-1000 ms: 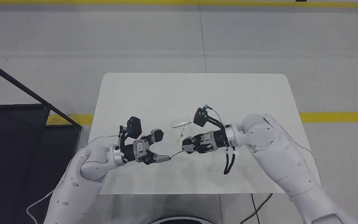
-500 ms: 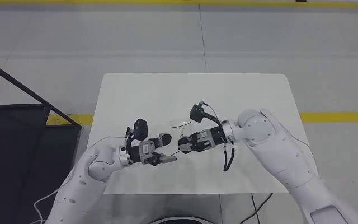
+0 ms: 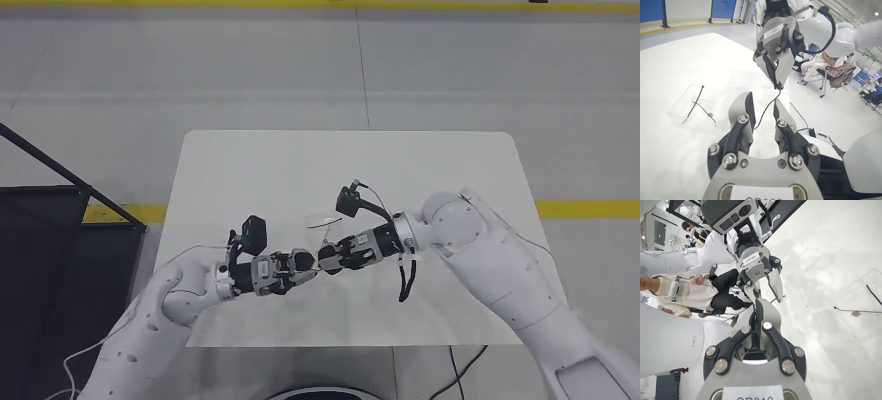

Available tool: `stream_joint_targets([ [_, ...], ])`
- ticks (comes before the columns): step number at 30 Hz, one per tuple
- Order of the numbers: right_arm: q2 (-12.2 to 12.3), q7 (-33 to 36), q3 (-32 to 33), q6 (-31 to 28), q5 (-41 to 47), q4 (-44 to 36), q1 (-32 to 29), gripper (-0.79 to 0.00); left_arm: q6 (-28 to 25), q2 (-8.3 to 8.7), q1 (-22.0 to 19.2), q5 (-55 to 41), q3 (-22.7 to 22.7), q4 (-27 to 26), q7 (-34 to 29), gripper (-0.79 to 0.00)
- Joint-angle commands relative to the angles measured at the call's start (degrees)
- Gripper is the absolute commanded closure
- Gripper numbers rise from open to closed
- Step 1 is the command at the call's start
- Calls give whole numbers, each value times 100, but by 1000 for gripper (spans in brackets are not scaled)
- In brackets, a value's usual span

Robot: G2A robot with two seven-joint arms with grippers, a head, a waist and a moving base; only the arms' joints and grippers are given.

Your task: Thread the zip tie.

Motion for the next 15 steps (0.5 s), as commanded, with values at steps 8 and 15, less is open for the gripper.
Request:
stream_joint_targets([
  [8,13,-12,-74,-12,67,49,60,0,0,136,-49,-7,207,-70,170,-252],
  [15,19,3,-38,3,171,113,58,0,0,255,-80,28,331,-64,297,-225],
])
